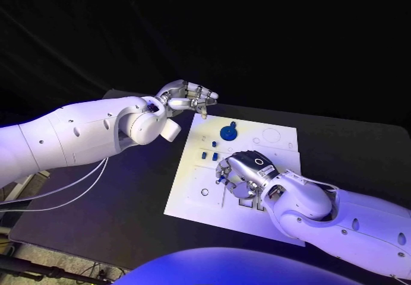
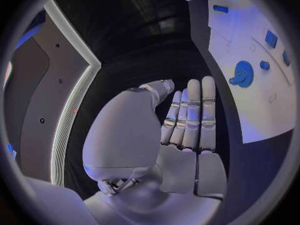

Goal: Assemble the parts on the task board

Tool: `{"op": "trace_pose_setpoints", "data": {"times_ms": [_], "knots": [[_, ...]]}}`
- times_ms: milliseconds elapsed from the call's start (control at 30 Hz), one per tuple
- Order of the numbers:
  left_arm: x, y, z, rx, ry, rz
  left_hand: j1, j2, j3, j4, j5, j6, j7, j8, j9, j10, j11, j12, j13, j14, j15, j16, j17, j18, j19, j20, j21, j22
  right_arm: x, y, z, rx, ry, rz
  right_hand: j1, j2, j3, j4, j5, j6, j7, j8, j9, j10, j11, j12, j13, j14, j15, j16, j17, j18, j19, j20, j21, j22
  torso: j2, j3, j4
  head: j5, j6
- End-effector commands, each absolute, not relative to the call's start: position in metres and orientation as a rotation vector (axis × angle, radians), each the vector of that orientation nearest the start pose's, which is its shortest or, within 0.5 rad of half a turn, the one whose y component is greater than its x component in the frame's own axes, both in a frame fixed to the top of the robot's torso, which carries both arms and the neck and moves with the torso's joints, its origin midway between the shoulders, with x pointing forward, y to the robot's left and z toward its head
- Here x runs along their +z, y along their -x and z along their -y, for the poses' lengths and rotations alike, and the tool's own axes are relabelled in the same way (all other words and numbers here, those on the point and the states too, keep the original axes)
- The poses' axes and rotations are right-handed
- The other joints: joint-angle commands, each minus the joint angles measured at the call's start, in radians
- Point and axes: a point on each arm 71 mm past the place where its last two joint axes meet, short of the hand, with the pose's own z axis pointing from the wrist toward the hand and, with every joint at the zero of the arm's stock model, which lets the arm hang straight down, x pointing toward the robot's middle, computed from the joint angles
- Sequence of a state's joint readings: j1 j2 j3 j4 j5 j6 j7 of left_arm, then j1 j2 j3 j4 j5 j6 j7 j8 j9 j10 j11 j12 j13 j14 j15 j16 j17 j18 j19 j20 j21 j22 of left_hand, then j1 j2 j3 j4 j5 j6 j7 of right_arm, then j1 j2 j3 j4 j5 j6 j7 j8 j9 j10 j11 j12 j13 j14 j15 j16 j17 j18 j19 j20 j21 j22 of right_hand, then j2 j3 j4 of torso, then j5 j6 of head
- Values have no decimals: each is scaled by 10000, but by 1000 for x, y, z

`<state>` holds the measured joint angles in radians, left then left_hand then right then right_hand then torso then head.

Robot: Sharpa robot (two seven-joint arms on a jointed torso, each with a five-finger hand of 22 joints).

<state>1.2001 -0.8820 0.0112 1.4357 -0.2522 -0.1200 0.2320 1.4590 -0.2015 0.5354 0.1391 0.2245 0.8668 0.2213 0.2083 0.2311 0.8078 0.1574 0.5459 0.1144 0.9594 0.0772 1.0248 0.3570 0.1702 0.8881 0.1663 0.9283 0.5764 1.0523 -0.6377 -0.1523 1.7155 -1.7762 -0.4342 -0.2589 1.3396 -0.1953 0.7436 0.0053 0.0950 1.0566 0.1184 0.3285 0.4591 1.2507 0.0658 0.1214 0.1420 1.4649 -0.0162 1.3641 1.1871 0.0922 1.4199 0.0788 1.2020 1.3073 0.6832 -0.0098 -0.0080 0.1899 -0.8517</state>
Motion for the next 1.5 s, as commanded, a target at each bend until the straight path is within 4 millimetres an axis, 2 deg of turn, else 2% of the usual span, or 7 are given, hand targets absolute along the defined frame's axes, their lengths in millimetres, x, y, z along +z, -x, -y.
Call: {"op": "trace_pose_setpoints", "data": {"times_ms": [33, 200, 367, 833, 933, 1500], "knots": [[-172, -505, -242, -14612, 8942, -16279, -65, 30, 1, -31, 37, -81, 3, -48, -10, -46, 11, -3, -15, -33, 18, -40, -14, 143, -61, 22, -48, -13, -247, -371, 52, 8527, 4885, -15927, -27, 87, 68, 0, 61, 68, 28, 15, 18, 111, -115, 14, 9, 265, -79, -23, -14, -119, -2, -5, -45, 675, 7, 1, -13, 52, -15], [-172, -505, -243, -14598, 8950, -16278, -65, 30, 1, -31, 37, -81, 3, -48, -10, -46, 11, -3, -15, -33, 18, -40, -14, 143, -61, 22, -48, -13, -248, -371, 51, 8516, 4916, -15923, -27, 87, 68, 0, 61, 68, 28, 15, 18, 111, -115, 14, 9, 265, -79, -23, -14, -119, -2, -5, -45, 675, 1, 4, -11, 77, -55], [-172, -505, -243, -14608, 8946, -16293, -65, 30, 1, -31, 37, -81, 3, -48, -10, -46, 11, -3, -15, -33, 18, -40, -14, 143, -61, 22, -48, -13, -250, -371, 49, 8493, 4956, -15962, -36, 85, 72, -6, 71, 62, 31, 15, 23, 109, -112, 10, 12, 267, -77, -19, -5, -123, 5, -4, -28, 686, 4, -10, -9, 92, -89], [-171, -504, -244, -14631, 8935, -16313, -65, 30, 1, -31, 37, -81, 3, -48, -10, -46, 11, -3, -15, -33, 18, -40, -14, 143, -61, 22, -48, -13, -257, -375, 47, 8308, 5019, -16123, -46, 86, 78, -17, 78, 56, 34, 16, 29, 108, -111, 6, 15, 267, -75, -18, 0, -123, 7, -4, -27, 689, -2, -21, -15, 134, -183], [-171, -504, -244, -14637, 8931, -16316, -65, 30, 1, -31, 37, -81, 3, -48, -10, -46, 11, -3, -15, -33, 18, -40, -14, 143, -61, 22, -48, -13, -258, -376, 46, 8271, 5032, -16156, -46, 86, 78, -17, 78, 56, 34, 16, 29, 108, -111, 6, 15, 267, -75, -18, 0, -123, 7, -4, -27, 689, 0, -11, -4, 129, -204], [-171, -503, -243, -14654, 8926, -16340, -100, 29, -8, -17, 36, -95, 4, -50, -13, -69, 13, 14, -22, -31, 23, -47, -18, 144, -62, 29, -66, -28, -264, -377, 43, 8074, 5185, -16367, -55, 88, 83, -25, 81, 49, 37, 16, 34, 107, -109, 2, 19, 269, -74, -12, 11, -123, 6, -3, -31, 689, -9, -2, -15, 141, -209]]}}
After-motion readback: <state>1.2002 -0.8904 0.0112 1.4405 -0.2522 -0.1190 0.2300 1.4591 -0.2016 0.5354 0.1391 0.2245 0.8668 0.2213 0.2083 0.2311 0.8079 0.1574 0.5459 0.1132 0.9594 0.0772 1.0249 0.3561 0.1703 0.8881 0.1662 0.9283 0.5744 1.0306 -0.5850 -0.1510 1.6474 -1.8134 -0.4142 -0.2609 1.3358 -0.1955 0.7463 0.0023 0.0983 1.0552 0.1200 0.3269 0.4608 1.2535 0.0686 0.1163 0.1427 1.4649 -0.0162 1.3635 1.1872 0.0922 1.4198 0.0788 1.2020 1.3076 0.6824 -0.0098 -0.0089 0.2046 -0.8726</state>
